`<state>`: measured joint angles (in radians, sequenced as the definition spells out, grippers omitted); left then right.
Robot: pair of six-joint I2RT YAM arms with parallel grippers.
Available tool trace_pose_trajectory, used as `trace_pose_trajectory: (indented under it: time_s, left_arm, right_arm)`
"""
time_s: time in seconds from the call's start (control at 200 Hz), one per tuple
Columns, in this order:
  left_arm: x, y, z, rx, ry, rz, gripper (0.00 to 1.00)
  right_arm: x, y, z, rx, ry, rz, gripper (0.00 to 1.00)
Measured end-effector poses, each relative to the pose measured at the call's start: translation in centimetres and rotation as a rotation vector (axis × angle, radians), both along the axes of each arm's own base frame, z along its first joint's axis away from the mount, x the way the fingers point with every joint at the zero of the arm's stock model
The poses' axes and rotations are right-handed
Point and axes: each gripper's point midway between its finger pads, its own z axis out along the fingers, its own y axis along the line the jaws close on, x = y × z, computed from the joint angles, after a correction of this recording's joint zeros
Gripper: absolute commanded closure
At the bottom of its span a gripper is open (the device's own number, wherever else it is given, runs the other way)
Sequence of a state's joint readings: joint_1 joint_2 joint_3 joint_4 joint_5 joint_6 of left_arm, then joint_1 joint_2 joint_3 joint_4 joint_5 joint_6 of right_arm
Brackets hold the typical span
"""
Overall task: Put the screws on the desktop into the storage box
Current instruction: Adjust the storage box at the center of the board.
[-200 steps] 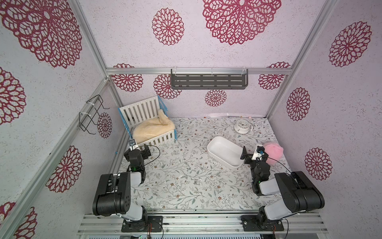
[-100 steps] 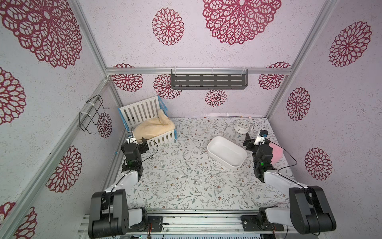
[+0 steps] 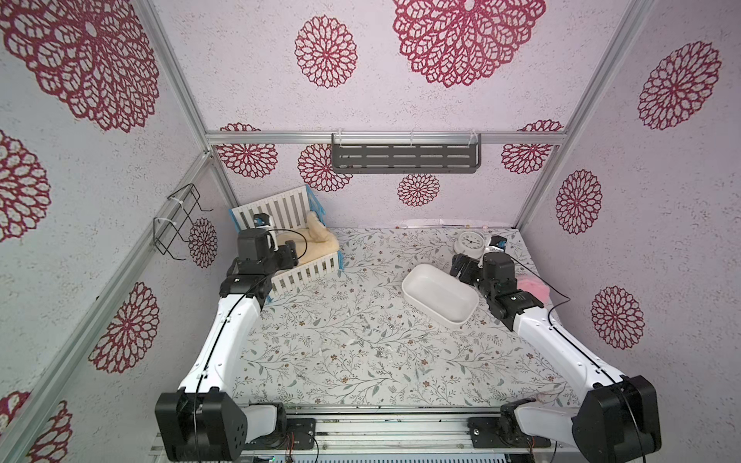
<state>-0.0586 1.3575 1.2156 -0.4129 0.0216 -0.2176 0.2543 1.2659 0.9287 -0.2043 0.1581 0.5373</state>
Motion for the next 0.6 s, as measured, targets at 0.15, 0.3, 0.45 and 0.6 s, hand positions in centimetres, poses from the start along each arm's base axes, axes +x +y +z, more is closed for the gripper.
trace_pose_trajectory:
  time_s: [0.15,0.3,0.45,0.6]
  left_arm:
    - [1.7,-9.0,-2.8,-0.022,0.171,-0.204,0.30]
    - [4.6,-16.9,-3.5,-0.046,0.242,-0.370,0.32]
    - [7.8,-22.1,-5.9,-0.072,0.317,-0.466,0.39]
    - [9.0,-25.0,-10.6,-0.093,0.437,-0.517,0.42]
  right_arm:
    - [-2.3,1.1,-3.5,0.112,0.161,-0.020,0.08]
    - [-4.5,1.1,-5.8,0.191,0.261,-0.066,0.09]
    - [-5.6,1.3,-6.1,0.239,0.296,-0.083,0.08]
    - [-6.3,1.3,-6.1,0.255,0.315,-0.087,0.07]
